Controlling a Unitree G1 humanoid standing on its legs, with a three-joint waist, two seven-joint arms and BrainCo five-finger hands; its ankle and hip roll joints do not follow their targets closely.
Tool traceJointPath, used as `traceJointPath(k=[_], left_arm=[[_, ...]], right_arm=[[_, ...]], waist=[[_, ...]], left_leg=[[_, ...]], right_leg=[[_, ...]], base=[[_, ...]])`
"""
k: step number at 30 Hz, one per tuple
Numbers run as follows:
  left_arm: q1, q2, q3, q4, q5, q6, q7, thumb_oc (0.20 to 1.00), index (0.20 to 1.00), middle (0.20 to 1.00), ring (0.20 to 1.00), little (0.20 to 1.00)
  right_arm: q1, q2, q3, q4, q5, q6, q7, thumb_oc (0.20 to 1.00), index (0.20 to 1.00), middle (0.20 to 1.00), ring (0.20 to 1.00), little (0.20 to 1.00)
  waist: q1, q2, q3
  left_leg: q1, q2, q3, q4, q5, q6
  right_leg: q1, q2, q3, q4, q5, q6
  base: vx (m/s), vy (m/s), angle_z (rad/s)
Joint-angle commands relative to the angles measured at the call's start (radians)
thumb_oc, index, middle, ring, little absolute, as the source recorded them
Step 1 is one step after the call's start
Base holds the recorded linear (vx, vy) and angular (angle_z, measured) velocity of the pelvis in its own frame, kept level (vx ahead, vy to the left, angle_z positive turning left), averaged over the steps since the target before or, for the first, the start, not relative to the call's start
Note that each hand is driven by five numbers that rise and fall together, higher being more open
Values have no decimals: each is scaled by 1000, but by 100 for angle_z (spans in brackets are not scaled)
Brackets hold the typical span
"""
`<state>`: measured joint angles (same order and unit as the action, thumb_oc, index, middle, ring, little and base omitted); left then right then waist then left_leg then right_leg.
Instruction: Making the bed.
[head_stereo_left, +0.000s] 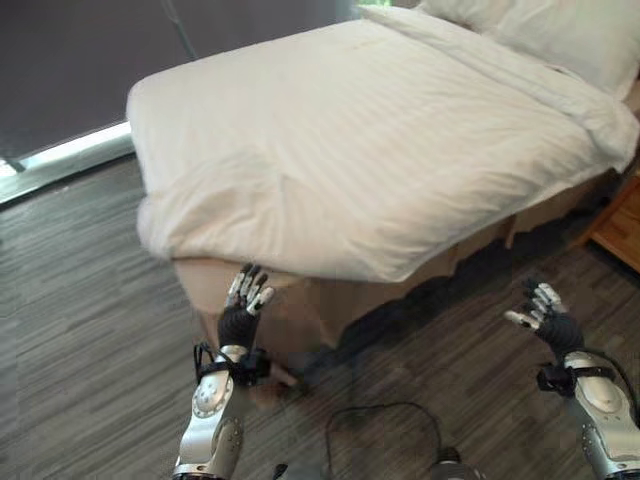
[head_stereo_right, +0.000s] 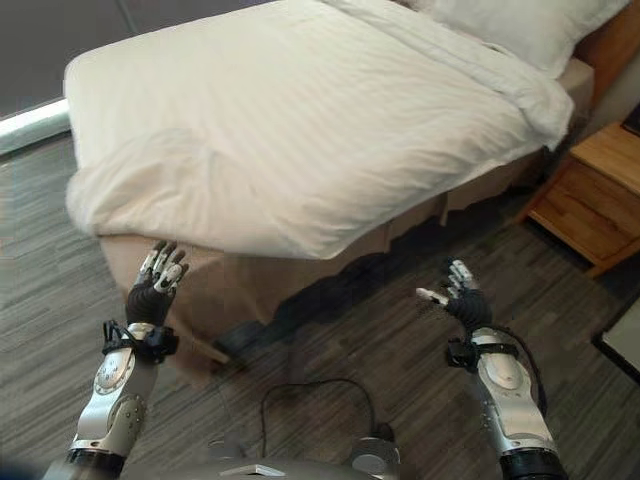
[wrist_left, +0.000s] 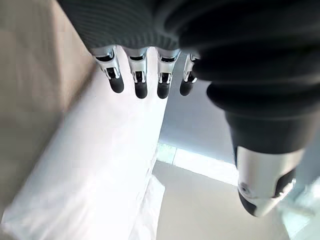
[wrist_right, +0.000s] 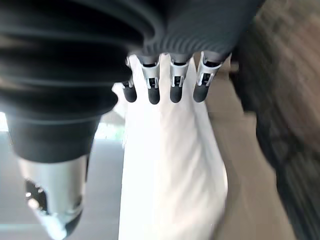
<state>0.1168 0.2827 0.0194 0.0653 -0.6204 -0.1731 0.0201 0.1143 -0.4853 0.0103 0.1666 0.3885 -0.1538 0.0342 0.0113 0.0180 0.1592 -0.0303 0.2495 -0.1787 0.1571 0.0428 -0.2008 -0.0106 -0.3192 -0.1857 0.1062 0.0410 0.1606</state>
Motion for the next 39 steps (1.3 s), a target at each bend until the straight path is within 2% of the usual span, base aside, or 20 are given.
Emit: traceJointPath(k=[1,3,4,5,6,7,8,9,12,14,15,16,19,21,22,24,26,29,33,39], left_arm=[[39,25,48,-83,-25,-48,-1,1000,1000,1000,1000,1000],[26,37,45,-70,-22,-48,0,1000,1000,1000,1000,1000],[13,48,38,-59,-14,-47,3,1000,1000,1000,1000,1000],[-16,66,29,-42,-9,-44,1,1000,1000,1000,1000,1000],[-17,67,29,-41,-9,-44,0,1000,1000,1000,1000,1000],[-49,105,12,-29,45,-43,11,1000,1000,1000,1000,1000],[-50,106,11,-28,45,-43,11,1000,1000,1000,1000,1000],[-83,145,9,-11,96,-44,33,1000,1000,1000,1000,1000],[-111,197,23,-7,130,-47,47,1000,1000,1000,1000,1000],[-131,222,29,0,136,-45,23,1000,1000,1000,1000,1000],[-122,226,55,-13,167,-39,36,1000,1000,1000,1000,1000],[-122,226,55,-14,167,-38,36,1000,1000,1000,1000,1000],[-108,192,66,-12,200,-32,43,1000,1000,1000,1000,1000],[-102,182,64,-10,192,-32,36,1000,1000,1000,1000,1000],[-84,156,65,1,166,-32,17,1000,1000,1000,1000,1000],[-78,150,71,6,153,-32,21,1000,1000,1000,1000,1000],[-66,140,105,26,138,-38,38,1000,1000,1000,1000,1000],[-82,164,148,14,145,-44,36,1000,1000,1000,1000,1000],[-125,195,161,22,145,-48,57,1000,1000,1000,1000,1000],[-189,238,152,104,82,-68,71,1000,1000,1000,1000,1000]], right_arm=[[-50,-27,-16,-65,-37,-49,-11,1000,1000,1000,1000,1000],[-45,-20,-22,-78,-39,-49,-12,1000,1000,1000,1000,1000],[-43,-17,-27,-76,-46,-49,-15,1000,1000,1000,1000,1000],[-31,10,-39,-80,-56,-40,-19,1000,1000,1000,1000,1000],[-30,11,-40,-81,-56,-40,-19,1000,1000,1000,1000,1000],[9,65,-64,-96,-65,-44,-39,1000,1000,1000,1000,1000],[9,66,-65,-97,-65,-43,-39,1000,1000,1000,1000,1000],[-13,111,-27,-78,-58,-47,-53,1000,1000,1000,1000,1000],[-12,141,40,-86,16,-49,2,1000,1000,1000,1000,1000],[5,106,63,-104,-22,-38,61,1000,1000,1000,1000,1000],[-2,87,55,-102,-78,-41,47,1000,1000,1000,1000,1000],[-3,87,55,-102,-78,-41,47,1000,1000,1000,1000,1000],[12,103,42,-58,-87,-38,43,1000,1000,1000,1000,1000],[13,99,44,-56,-103,-37,42,1000,1000,1000,1000,1000],[5,91,45,-46,-112,-37,43,1000,1000,1000,1000,1000],[-3,84,49,-44,-110,-37,44,1000,1000,1000,1000,1000],[-11,67,78,-36,-135,-29,52,1000,1000,1000,1000,1000],[-19,41,82,-45,-120,-29,75,1000,1000,1000,1000,1000],[-34,11,90,-26,-128,-22,78,1000,1000,1000,1000,1000],[-20,-7,87,-47,-114,-28,96,1000,1000,1000,1000,1000]], waist=[[10,27,-45],[5,33,-47],[-2,27,-47],[-21,11,-49],[-19,7,-48],[-40,-12,-57],[-39,-15,-59],[-49,-22,-51],[-66,2,-33],[-71,15,-28],[-64,22,-13],[-63,23,-14],[-64,16,-9],[-61,12,-11],[-49,-4,-28],[-44,-8,-31],[-29,-26,-44],[-22,-43,-53],[-1,-48,-15],[-7,-45,-26]], left_leg=[[30,144,25,-135,255,-12],[17,135,50,-128,204,-14],[7,126,63,-106,141,-14],[9,89,109,-88,-22,4],[8,85,111,-82,-27,5],[35,17,133,-155,-67,44],[33,12,134,-157,-63,46],[57,-41,182,-181,-62,80],[63,-75,202,-200,-33,111],[71,-95,183,-214,-29,147],[92,-120,189,-222,-38,186],[88,-119,189,-221,-36,185],[115,-160,221,-231,-52,214],[122,-167,229,-232,-57,212],[129,-184,252,-237,-68,202],[128,-188,259,-234,-72,201],[106,-192,279,-181,-83,183],[70,-183,300,-56,-116,160],[-18,-196,221,145,-104,136],[-52,-136,190,-37,-31,119]], right_leg=[[2,25,24,-7,-67,10],[-5,-16,24,11,-56,31],[-5,-44,24,8,-42,43],[8,-104,17,-9,5,67],[9,-107,18,-11,6,70],[3,-166,42,-27,159,95],[0,-170,43,-30,164,96],[-40,-202,44,-22,278,80],[-91,-137,124,114,244,44],[-134,-20,209,279,173,22],[-184,37,154,412,117,4],[-187,38,154,411,120,3],[-232,185,45,425,-47,-40],[-203,194,10,372,-65,-50],[-153,199,-69,181,-57,-58],[-145,208,-88,115,-39,-57],[-58,235,-26,-9,-44,-63],[13,245,-41,-85,-51,-81],[45,257,2,-90,-61,-106],[83,235,29,-127,-71,-88]], base=[[-44,581,92],[-33,390,50],[-25,617,20],[-11,481,15],[44,771,23],[36,444,21],[28,773,37],[-48,540,26],[-70,513,-42],[-46,476,-19],[-51,465,6],[-43,446,-39],[12,253,-67],[45,57,-31],[62,-46,-3],[54,-52,-5],[40,-78,-15],[50,-88,-10],[-13,-24,-34],[88,68,-32]])
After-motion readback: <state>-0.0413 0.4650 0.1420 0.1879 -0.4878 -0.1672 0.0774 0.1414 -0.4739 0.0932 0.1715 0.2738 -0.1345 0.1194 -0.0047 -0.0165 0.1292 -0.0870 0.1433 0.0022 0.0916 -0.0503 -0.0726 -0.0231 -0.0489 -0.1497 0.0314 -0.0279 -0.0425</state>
